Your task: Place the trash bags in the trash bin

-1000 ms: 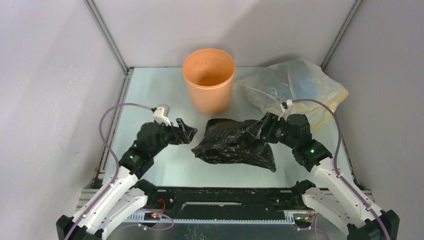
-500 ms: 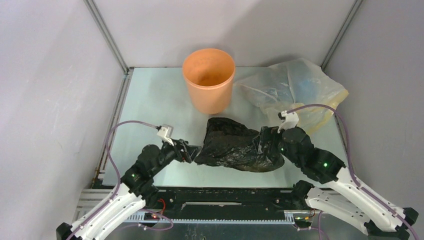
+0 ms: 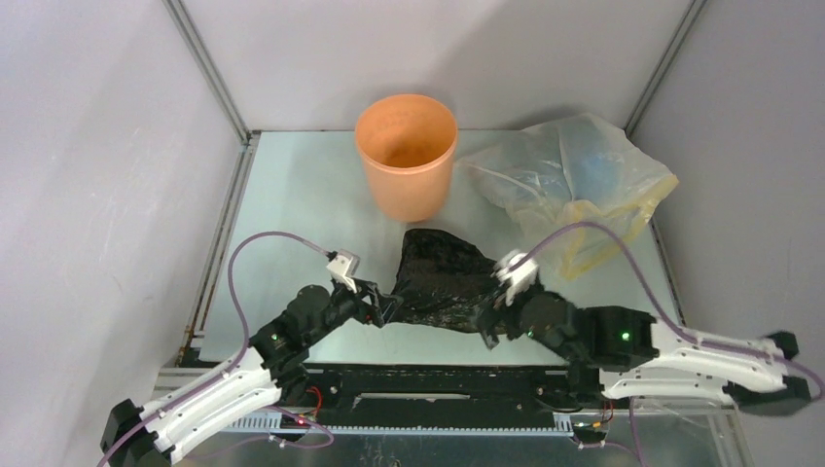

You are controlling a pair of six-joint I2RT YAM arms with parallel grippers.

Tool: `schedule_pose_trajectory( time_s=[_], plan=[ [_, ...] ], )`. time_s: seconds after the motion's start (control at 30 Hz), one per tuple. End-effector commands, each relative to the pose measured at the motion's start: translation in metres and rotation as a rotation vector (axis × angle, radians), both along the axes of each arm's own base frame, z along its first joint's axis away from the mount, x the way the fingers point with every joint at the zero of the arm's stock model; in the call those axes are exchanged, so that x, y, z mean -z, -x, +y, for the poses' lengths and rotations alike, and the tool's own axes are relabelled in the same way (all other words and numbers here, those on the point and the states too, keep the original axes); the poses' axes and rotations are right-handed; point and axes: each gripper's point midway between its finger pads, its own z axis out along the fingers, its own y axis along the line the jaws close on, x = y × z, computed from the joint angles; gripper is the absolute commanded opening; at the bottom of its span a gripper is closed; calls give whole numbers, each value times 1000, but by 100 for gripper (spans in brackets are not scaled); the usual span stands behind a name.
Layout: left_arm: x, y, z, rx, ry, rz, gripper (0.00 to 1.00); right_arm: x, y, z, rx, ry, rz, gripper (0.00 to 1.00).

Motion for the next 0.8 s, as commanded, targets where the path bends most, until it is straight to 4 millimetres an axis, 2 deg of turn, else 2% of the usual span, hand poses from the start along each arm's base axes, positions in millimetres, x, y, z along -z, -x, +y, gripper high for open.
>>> schedule_pose_trajectory(
  time_s=[0.0,0.1,0.23,0.43,0.63,0.77],
  plan=[
    [-22,-6,-6,9,21,-59,87,-1,22,32,-169,128,-140,95],
    [-22,-5,-5,0,21,-39,86,5,41,51,-283,172,-171,91],
    [-19,-5,-4,-14,18,-7,81,13,61,73,-390,157,-133,81],
    [-12,-7,-2,-47,18,40,72,36,80,99,-454,221,-138,83],
    [-4,-7,-10,-43,28,103,65,52,85,121,-462,347,-217,85],
    [-3,-6,-19,-16,52,120,62,70,72,127,-432,404,-211,85]
  ],
)
